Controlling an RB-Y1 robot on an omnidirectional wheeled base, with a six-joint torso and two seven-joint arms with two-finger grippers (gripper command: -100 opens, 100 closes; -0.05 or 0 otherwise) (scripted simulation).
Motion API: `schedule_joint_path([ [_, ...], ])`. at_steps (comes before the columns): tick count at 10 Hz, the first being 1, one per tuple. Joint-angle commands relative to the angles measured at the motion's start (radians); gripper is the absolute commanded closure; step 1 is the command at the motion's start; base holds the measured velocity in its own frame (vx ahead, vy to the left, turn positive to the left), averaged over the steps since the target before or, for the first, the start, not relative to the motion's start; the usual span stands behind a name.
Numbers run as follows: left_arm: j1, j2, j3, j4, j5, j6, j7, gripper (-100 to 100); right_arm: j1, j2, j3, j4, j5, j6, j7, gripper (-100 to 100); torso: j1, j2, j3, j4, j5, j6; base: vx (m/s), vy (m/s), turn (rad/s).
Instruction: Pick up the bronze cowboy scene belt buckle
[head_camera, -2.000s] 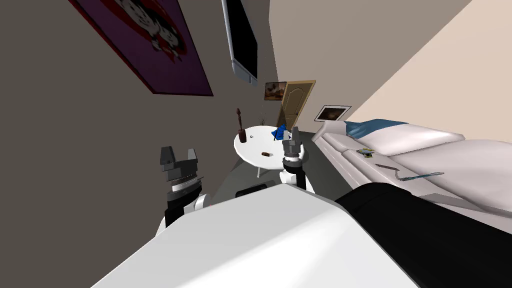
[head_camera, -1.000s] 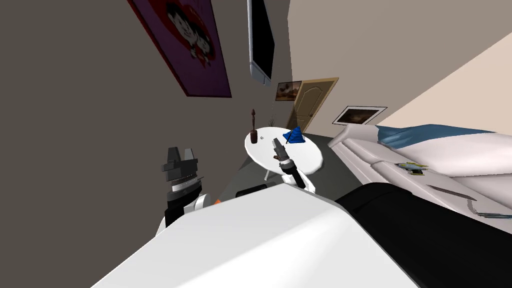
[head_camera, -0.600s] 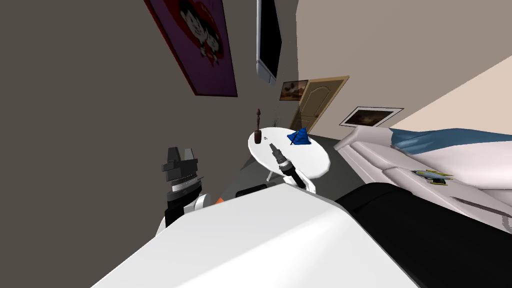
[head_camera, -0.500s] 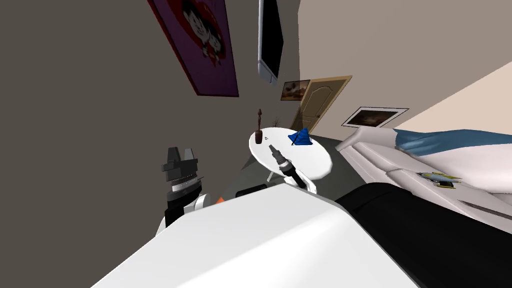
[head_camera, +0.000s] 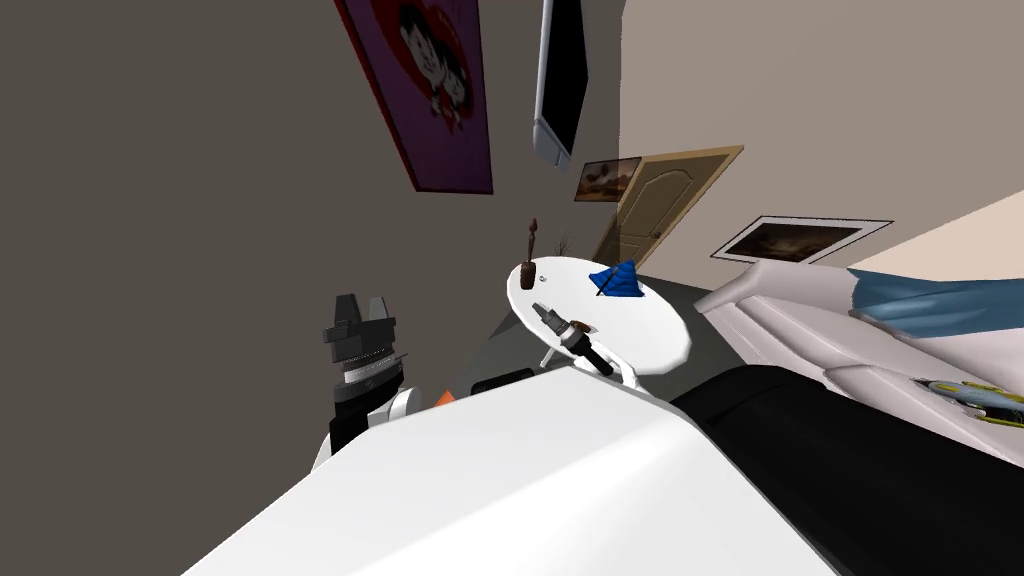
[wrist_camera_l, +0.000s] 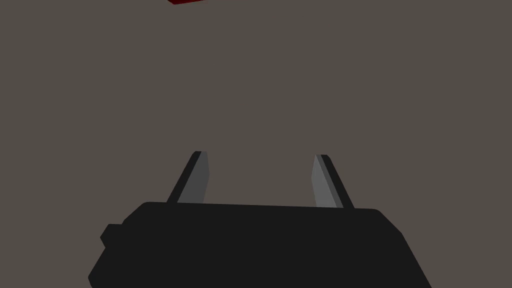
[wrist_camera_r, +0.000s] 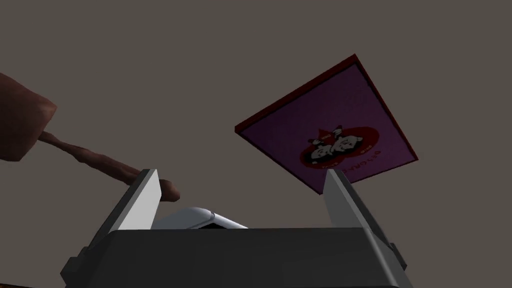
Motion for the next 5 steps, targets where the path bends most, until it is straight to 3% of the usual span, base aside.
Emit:
schedule_joint_path([
  [1, 0.0, 0.0, 0.0, 0.0, 0.0, 0.0, 0.0, 0, 0.007, -0.05, 0.013, 0.041, 0.017, 0.0, -0.001, -100, 0.0, 0.0, 0.0, 0.0, 0.0, 0.0, 0.029, 0.032, 0.179],
  [4, 0.0, 0.0, 0.0, 0.0, 0.0, 0.0, 0.0, 0, 0.007, -0.119, 0.03, 0.079, 0.035, 0.003, 0.001, -100, -0.001, 0.002, 0.001, 0.0, 0.0, 0.0, 0.02, 0.021, 0.094],
  [5, 0.0, 0.0, 0.0, 0.0, 0.0, 0.0, 0.0, 0, 0.007, -0.157, 0.048, 0.118, 0.054, 0.005, 0.002, -100, -0.001, 0.002, 0.001, 0.0, 0.0, 0.0, 0.024, 0.02, 0.159],
])
